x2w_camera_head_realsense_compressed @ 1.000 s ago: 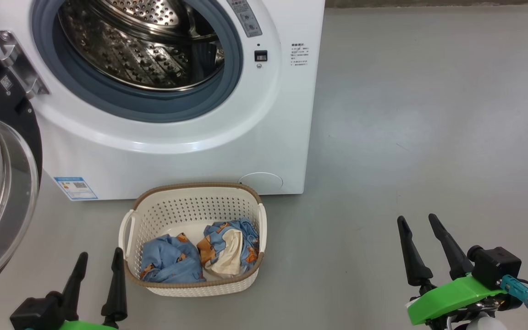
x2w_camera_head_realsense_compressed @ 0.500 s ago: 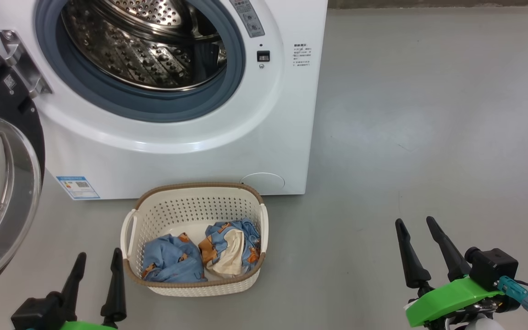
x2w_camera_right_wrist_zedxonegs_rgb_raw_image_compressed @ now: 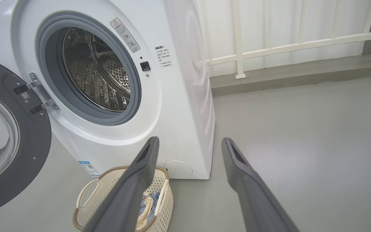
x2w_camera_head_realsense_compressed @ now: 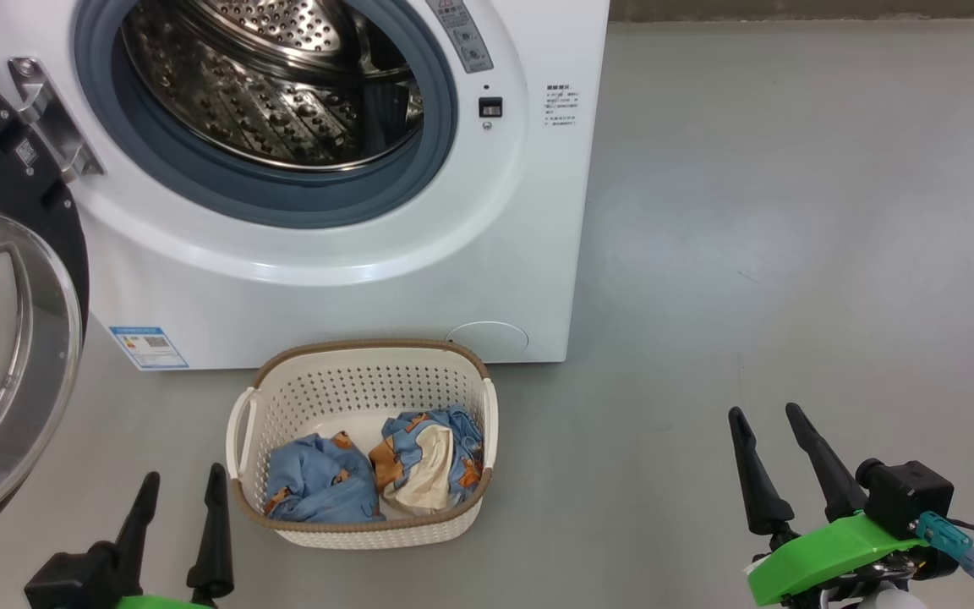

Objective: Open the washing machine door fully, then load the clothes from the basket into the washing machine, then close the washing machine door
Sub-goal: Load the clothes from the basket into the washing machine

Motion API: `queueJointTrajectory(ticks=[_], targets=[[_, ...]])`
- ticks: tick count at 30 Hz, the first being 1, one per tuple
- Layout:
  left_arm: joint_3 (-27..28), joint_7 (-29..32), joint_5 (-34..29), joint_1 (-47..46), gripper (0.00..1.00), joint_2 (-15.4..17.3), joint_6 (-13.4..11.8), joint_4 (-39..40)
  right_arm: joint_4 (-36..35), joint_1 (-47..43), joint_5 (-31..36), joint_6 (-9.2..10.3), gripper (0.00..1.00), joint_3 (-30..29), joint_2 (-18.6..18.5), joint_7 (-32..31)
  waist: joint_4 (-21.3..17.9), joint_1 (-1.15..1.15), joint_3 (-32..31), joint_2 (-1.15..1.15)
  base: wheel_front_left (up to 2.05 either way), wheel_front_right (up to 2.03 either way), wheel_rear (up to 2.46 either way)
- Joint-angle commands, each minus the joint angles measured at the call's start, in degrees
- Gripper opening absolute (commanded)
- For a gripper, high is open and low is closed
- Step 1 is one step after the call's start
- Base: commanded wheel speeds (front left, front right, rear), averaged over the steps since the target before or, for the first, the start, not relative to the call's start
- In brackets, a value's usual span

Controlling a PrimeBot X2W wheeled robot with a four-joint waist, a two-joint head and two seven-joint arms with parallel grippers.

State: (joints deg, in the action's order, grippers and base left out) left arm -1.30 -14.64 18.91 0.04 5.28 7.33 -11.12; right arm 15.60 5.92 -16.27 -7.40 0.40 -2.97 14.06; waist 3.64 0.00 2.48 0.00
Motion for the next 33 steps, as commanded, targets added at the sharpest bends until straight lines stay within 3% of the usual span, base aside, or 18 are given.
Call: queueJointTrajectory(ticks=[1,15,33], targets=[[2.0,-0.4,-0.4,-1.8,1.0,0.7,0.1,0.8,-1.1,1.6,0.3,-0.09,1.0,1.5,0.1,0.6,0.0,0.0,0.0,0.0,0.0,0.0,0.0],[1.6,-0.4,4.0,-2.3,1.0,2.1,0.1,0.1,-0.8,1.8,0.2,-0.09,1.0,1.8,0.1,0.6,0.0,0.0,0.2,0.0,0.18,-0.27,0.1],[4.0,-0.4,0.0,-2.3,1.0,1.3,0.1,0.4,-0.6,1.6,0.4,-0.09,1.0,1.9,0.1,0.4,0.7,0.0,-0.2,0.0,1.43,-1.69,0.27]])
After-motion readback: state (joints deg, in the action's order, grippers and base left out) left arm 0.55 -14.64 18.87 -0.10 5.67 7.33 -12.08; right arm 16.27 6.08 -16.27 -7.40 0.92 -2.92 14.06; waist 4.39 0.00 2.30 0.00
